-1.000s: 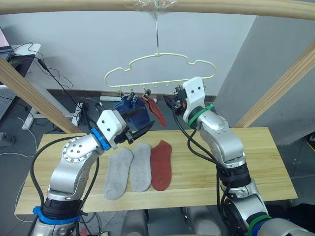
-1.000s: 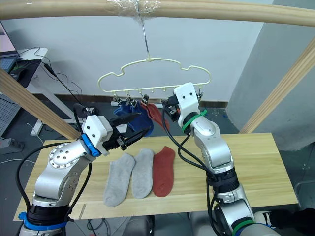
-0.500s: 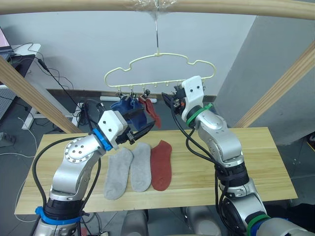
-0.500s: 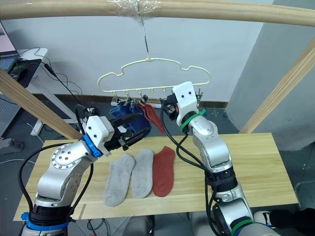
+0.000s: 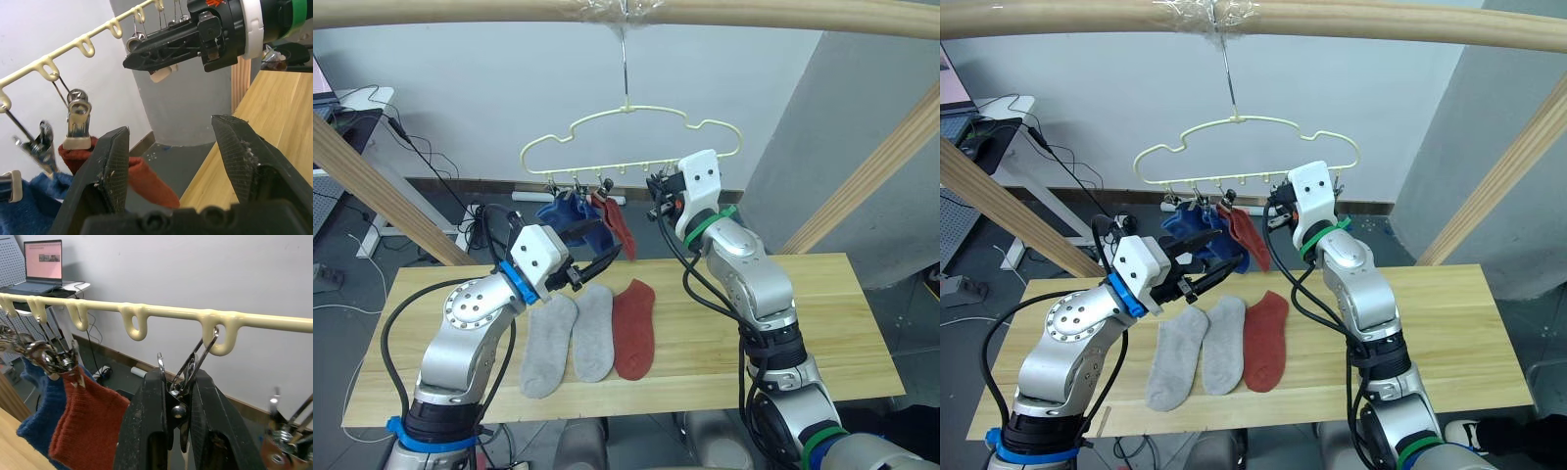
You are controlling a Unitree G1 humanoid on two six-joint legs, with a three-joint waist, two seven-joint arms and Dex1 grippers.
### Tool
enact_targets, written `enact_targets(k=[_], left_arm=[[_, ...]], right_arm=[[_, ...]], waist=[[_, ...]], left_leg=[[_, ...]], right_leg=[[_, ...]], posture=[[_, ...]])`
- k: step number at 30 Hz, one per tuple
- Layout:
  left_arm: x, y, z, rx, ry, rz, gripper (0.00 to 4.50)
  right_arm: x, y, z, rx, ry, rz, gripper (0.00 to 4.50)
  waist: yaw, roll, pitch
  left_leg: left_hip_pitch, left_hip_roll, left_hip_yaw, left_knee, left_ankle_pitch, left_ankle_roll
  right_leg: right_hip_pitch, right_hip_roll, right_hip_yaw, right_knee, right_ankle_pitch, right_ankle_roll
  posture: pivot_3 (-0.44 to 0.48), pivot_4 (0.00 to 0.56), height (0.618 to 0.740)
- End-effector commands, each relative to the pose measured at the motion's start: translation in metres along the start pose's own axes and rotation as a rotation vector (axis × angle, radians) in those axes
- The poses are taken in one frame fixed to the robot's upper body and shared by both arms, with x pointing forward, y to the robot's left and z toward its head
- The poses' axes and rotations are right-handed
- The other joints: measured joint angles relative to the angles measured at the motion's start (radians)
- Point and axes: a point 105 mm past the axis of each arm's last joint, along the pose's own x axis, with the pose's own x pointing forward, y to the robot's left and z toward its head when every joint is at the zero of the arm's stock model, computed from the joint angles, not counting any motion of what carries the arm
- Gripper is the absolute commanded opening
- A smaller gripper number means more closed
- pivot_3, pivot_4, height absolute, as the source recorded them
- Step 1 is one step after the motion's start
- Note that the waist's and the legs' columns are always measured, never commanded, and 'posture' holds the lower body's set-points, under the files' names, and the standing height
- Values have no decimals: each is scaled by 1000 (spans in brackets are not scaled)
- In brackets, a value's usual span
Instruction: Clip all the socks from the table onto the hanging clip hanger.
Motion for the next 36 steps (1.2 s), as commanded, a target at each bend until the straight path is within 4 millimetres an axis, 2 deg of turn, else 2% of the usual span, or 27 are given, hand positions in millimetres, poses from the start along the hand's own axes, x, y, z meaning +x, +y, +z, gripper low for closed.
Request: enact_targets(k=[1, 3, 10, 20, 34, 36], left_arm=[[0, -6, 8, 29, -31, -11, 2966], [0, -6, 8, 29, -30, -10, 2966], [1, -7, 7, 28, -29, -12, 2966], [1, -8, 7, 26, -30, -14, 2966], [1, -10, 5, 23, -27, -17, 2966], [1, -10, 5, 22, -27, -16, 2966]], right_arm=[[1, 4, 18, 3, -67, 19, 224], [0, 4, 18, 8, -68, 21, 224], [-1, 7, 14, -16, -54, 37, 2533], [-1, 12, 17, -63, -72, 57, 2533], [0, 10, 22, -18, -94, 43, 2533], [0, 10, 22, -17, -94, 43, 2158]], waist=[[0, 0, 0], [0, 0, 0], [0, 0, 0], [0, 0, 0], [0, 0, 0], [0, 0, 0]], left_leg=[[0, 0, 0, 0, 0, 0], [0, 0, 0, 0, 0, 0], [0, 0, 0, 0, 0, 0], [0, 0, 0, 0, 0, 0], [0, 0, 0, 0, 0, 0], [0, 0, 0, 0, 0, 0]], right_leg=[[0, 0, 0, 0, 0, 0], [0, 0, 0, 0, 0, 0], [0, 0, 0, 0, 0, 0], [0, 0, 0, 0, 0, 0], [0, 0, 0, 0, 0, 0], [0, 0, 0, 0, 0, 0]], posture=[[-104, 217, 740], [-104, 217, 740], [-105, 218, 740], [-106, 220, 740], [-106, 220, 740], [-106, 219, 740]])
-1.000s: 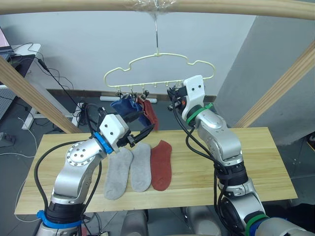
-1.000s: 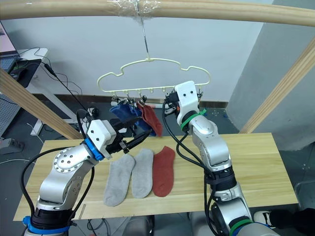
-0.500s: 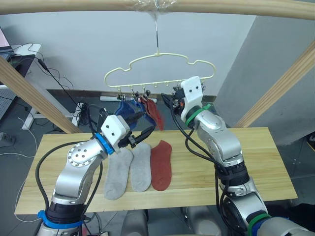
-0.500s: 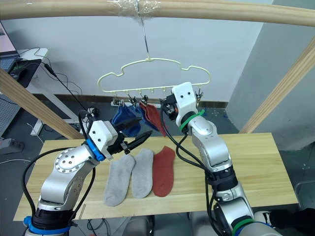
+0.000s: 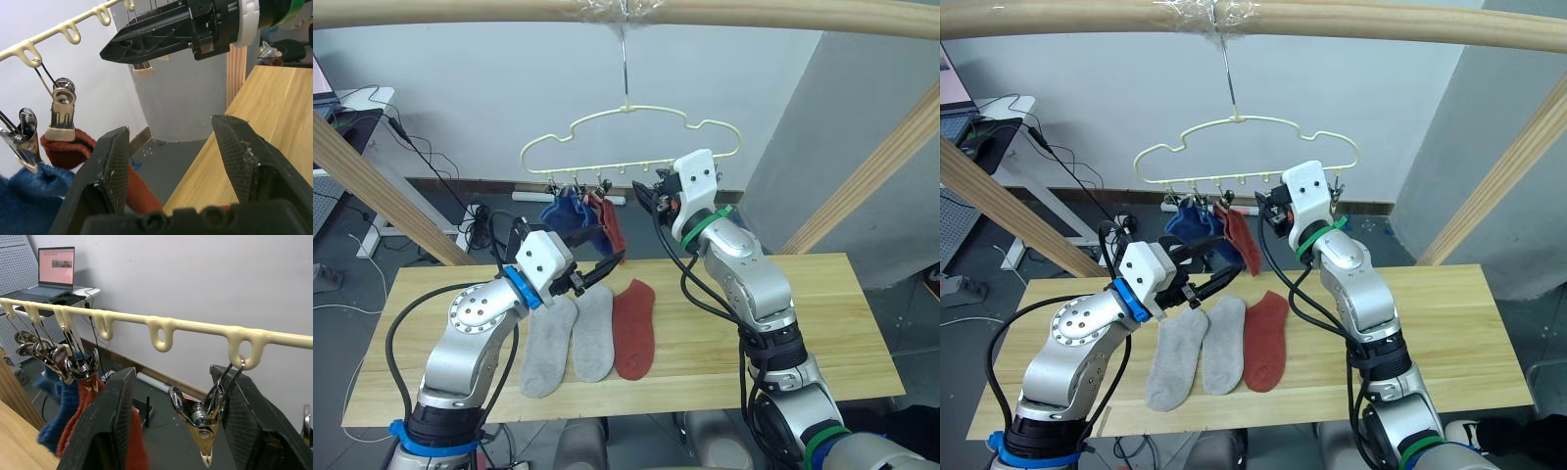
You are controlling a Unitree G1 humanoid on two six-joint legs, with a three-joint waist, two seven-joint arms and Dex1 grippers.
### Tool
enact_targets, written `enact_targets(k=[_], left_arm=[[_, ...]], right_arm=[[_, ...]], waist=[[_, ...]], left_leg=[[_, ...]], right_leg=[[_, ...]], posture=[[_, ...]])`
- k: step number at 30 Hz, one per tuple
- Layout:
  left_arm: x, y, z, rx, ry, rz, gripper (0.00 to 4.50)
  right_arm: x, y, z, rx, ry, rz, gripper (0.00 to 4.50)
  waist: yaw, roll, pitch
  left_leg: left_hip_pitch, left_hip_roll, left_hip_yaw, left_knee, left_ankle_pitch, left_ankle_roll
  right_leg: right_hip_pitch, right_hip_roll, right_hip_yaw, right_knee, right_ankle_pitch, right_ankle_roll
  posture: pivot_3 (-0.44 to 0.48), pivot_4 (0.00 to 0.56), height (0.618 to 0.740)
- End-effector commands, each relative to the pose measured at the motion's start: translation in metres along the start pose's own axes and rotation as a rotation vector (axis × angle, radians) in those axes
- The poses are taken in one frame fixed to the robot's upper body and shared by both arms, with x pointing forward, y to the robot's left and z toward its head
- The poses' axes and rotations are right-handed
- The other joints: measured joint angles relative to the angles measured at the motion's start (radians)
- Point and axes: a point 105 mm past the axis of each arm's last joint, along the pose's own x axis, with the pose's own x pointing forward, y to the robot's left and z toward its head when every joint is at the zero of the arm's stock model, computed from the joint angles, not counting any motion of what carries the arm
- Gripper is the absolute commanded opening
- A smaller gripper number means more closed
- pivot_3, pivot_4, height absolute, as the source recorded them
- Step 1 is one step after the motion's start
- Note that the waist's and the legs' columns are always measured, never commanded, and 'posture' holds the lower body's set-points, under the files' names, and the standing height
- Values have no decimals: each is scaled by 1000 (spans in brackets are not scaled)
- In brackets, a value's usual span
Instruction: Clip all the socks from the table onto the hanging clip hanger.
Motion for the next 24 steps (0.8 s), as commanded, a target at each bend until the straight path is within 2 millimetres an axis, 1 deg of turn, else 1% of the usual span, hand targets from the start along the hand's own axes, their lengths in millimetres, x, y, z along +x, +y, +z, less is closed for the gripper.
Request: enact_targets(k=[1, 4, 6, 7, 14, 20, 23, 24], left_arm=[[1, -5, 11, 35, -43, -7, 2966], [0, -5, 9, 36, -39, -5, 2966], [0, -6, 7, 39, -33, -5, 2966], [0, -6, 6, 41, -30, -5, 2966], [0, -11, -1, 56, -12, -14, 2966], [2, -14, -4, 33, -7, -14, 2966], [5, -23, -15, -40, 25, -32, 2966], [7, -27, -21, -57, 39, -35, 3132]], right_arm=[[0, 3, 18, 2, -65, 7, 1907], [0, 3, 18, 7, -66, 6, 847], [0, 2, 18, 9, -66, 5, 342], [0, 2, 17, 10, -66, 4, 166], [0, 0, 17, 17, -66, 1, 150], [0, 0, 17, 20, -65, 2, 150], [0, 1, 16, 20, -63, 4, 150], [0, 1, 16, 20, -63, 5, 150]], waist=[[0, 0, 0], [0, 0, 0], [0, 0, 0], [0, 0, 0], [0, 0, 0], [-1, 0, 0], [0, 0, 0], [0, 0, 0]], left_leg=[[0, 0, 0, 0, 0, 0], [0, 0, 0, 0, 0, 0], [0, 0, 0, 0, 0, 0], [0, 0, 0, 0, 0, 0], [0, 0, 0, 0, 0, 0], [0, 0, 0, 0, 0, 0], [0, 0, 0, 0, 0, 0], [0, 0, 0, 0, 0, 0]], right_leg=[[0, 0, 0, 0, 0, 0], [0, 0, 0, 0, 0, 0], [0, 0, 0, 0, 0, 0], [0, 0, 0, 0, 0, 0], [0, 0, 0, 0, 0, 0], [0, 0, 0, 0, 0, 0], [0, 0, 0, 0, 0, 0], [0, 0, 0, 0, 0, 0]], posture=[[-106, 219, 740], [-106, 219, 740], [-106, 219, 740], [-106, 219, 740], [-106, 219, 740], [-108, 221, 740], [-106, 222, 740], [-110, 225, 740]])
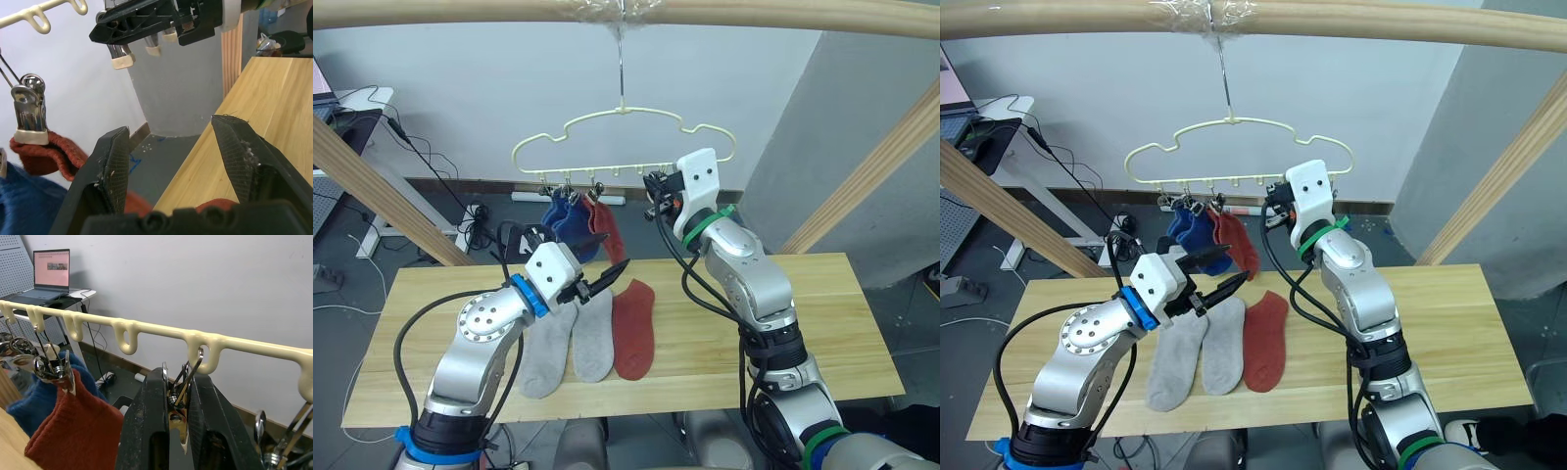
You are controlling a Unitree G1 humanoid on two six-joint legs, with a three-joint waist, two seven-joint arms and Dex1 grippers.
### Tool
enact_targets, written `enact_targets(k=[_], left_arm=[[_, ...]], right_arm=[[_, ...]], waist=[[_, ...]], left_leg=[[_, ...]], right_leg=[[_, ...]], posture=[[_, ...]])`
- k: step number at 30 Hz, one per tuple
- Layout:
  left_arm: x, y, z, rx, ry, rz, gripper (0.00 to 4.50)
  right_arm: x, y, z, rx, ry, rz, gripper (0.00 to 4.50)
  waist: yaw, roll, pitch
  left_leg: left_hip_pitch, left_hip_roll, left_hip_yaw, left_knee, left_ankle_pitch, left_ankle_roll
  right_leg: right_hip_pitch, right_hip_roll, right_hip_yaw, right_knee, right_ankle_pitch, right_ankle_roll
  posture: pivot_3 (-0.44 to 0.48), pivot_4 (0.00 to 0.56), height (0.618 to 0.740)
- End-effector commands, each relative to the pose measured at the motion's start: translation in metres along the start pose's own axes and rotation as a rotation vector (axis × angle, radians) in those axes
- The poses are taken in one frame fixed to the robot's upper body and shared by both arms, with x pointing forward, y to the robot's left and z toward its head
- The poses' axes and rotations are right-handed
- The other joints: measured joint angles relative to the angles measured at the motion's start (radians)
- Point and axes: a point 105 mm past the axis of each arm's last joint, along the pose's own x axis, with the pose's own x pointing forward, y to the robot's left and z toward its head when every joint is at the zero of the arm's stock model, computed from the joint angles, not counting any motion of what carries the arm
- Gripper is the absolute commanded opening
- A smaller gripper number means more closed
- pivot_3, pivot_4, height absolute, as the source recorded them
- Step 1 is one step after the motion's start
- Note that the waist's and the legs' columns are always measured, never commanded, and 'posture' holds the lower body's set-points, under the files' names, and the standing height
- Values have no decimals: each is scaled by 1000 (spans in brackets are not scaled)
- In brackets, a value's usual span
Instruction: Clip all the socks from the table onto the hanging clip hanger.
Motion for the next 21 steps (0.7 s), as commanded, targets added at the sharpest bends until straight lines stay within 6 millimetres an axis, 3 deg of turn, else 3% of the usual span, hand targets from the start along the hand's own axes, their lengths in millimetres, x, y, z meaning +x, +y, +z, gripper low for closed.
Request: enact_targets(k=[1, 5, 6, 10, 13, 21], left_arm=[[6, -19, -16, -77, 36, -34, 3311], [21, -35, -51, -117, 150, 16, 4419], [25, -36, -58, -125, 171, 41, 4500], [37, -36, -86, -205, 281, 152, 4500], [46, -46, -100, -227, 335, 139, 4500], [53, -53, -128, -121, 484, 132, 4500]], right_arm=[[0, 5, 16, 6, -59, 20, 150], [-1, 5, 15, 5, -52, 24, 150], [-2, 5, 15, 5, -50, 25, 150], [-3, 5, 13, 2, -40, 28, 150], [-5, 5, 12, 0, -29, 33, 150], [-5, 7, 13, 2, -19, 42, 150]], waist=[[0, 0, 0], [0, 0, 0], [0, 0, 0], [0, 0, 0], [-1, 0, 0], [-2, 0, 0]], left_leg=[[0, 0, 0, 0, 0, 0], [0, 0, 0, 0, 0, 0], [0, 0, 0, 0, 0, 0], [0, 0, 0, 1, 0, 1], [0, 0, 0, 1, 0, 1], [0, 0, 0, 1, 0, 1]], right_leg=[[0, 0, 0, 0, 0, 0], [0, 0, 0, 0, 0, 0], [0, 0, 0, 0, 0, 0], [0, 0, 0, 1, 0, 0], [0, 0, 0, 1, 0, 0], [0, 0, 0, 1, 0, 0]], posture=[[-113, 227, 740], [-121, 233, 740], [-121, 233, 740], [-136, 246, 740], [-140, 250, 740], [-154, 263, 740]])
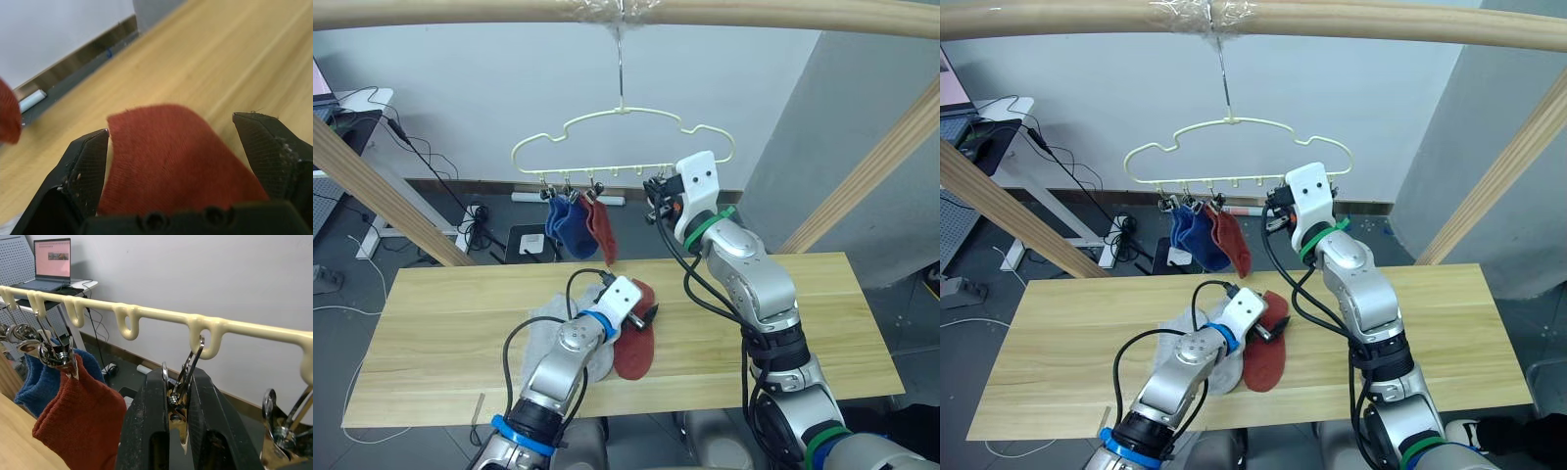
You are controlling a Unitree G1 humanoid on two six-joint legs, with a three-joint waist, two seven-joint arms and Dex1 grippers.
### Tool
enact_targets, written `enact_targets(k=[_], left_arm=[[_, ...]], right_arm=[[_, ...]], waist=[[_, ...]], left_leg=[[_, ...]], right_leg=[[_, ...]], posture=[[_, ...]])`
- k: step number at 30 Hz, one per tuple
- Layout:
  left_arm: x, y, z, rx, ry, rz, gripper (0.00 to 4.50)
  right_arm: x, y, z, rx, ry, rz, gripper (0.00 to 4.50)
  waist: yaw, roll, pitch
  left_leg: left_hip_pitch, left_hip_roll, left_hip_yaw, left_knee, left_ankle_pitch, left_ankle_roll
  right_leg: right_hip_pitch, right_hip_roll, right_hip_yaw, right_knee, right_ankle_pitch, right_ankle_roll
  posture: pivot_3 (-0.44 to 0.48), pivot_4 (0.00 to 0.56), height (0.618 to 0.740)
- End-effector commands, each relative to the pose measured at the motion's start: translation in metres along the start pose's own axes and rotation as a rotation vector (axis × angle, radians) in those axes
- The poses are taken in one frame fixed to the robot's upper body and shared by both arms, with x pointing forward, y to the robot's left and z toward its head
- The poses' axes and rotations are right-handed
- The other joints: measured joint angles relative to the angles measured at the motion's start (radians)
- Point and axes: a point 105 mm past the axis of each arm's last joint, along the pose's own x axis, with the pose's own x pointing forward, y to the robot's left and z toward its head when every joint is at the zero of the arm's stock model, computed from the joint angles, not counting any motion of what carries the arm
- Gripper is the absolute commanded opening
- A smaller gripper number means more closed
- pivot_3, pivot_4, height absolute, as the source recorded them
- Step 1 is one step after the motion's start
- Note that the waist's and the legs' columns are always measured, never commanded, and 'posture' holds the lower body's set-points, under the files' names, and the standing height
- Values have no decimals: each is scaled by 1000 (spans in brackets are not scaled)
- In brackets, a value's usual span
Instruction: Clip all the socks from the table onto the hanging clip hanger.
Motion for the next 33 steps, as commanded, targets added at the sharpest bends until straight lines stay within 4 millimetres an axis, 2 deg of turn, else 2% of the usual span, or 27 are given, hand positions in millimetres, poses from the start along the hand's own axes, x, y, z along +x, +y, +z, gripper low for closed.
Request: enact_targets(k=[1, 5, 13, 16, 18, 20, 24, 26, 30, 33], left_arm=[[3, 1, 0, 27, 14, 28, 4321], [5, 2, -9, 19, 56, 31, 3494], [4, -1, -21, 24, 97, 3, 1260], [3, 2, -15, 42, 56, 24, 427], [2, 5, 0, 78, -33, 42, 34], [0, 5, 15, 116, -125, 47, 0], [-13, 9, 67, 275, -383, 102, 0], [-16, 13, 83, 336, -461, 136, 0], [-18, 20, 105, 422, -552, 182, 0], [-17, 23, 112, 464, -573, 195, 0]], right_arm=[[-3, 6, 18, -4, -68, 25, 150], [-3, 6, 18, -1, -67, 28, 150], [-3, 6, 19, -1, -67, 27, 150], [-3, 6, 18, -3, -66, 26, 150], [-4, 6, 19, -4, -66, 25, 150], [-4, 5, 19, -5, -67, 24, 150], [-4, 5, 20, -6, -69, 25, 150], [-4, 6, 20, -5, -70, 28, 150], [-5, 6, 21, -4, -70, 32, 150], [-5, 6, 22, -2, -71, 34, 150]], waist=[[0, 0, 0], [0, 0, 0], [0, 0, 0], [-3, 0, 0], [-4, 0, 0], [-5, 0, 0], [-5, 0, 0], [-5, 0, 0], [-6, 0, 0], [-9, 0, 0]], left_leg=[[0, 0, 0, 0, 0, 0], [0, 0, 0, 0, 0, 0], [0, 0, 0, 0, 0, 0], [0, 0, 0, 0, 0, 0], [0, 0, 0, 0, 0, 0], [0, 0, 0, 0, 0, 0], [0, 0, 0, -1, 0, 0], [0, 0, 0, -1, 0, 0], [0, 0, 0, -1, 0, 0], [0, 0, 0, -1, 0, 0]], right_leg=[[0, 0, 0, 0, 0, 0], [0, 0, 0, 0, 0, 0], [0, 0, 0, 0, 0, 0], [1, 0, 0, 0, 0, 0], [1, 0, 0, 0, 0, 0], [0, 0, 0, -1, 0, 0], [0, 0, 0, -1, 0, 0], [0, 0, 0, -1, 0, 0], [1, 0, 0, -1, 0, 0], [0, 0, 0, -2, 0, 0]], posture=[[-154, 263, 740], [-151, 264, 740], [-163, 264, 740], [-163, 264, 740], [-164, 263, 740], [-164, 263, 740], [-167, 263, 740], [-167, 263, 740], [-167, 262, 740], [-173, 258, 740]])
